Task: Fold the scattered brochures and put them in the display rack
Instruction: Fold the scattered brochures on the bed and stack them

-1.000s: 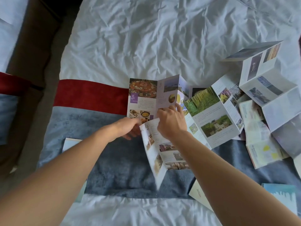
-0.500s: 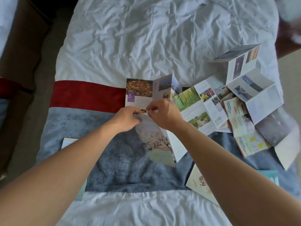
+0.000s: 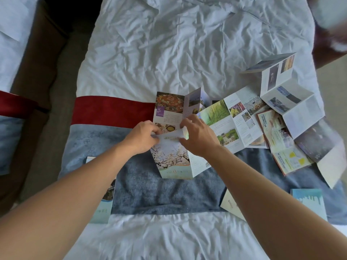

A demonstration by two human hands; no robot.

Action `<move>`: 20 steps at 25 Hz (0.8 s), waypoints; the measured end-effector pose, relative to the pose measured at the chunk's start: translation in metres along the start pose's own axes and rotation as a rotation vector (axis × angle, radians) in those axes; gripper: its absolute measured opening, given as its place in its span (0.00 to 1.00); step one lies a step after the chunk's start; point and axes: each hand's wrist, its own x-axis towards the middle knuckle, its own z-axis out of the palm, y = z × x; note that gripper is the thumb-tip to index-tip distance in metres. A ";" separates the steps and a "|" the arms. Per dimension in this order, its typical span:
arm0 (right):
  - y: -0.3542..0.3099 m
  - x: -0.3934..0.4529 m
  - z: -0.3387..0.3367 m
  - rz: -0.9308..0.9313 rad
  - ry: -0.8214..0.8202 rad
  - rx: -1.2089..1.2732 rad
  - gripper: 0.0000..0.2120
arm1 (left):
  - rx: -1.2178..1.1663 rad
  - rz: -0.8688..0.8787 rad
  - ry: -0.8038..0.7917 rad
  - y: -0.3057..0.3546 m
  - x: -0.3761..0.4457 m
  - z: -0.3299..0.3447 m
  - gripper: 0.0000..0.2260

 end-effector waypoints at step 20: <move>-0.037 -0.044 -0.027 -0.089 0.219 0.179 0.21 | 0.196 0.362 0.081 0.052 -0.006 -0.012 0.04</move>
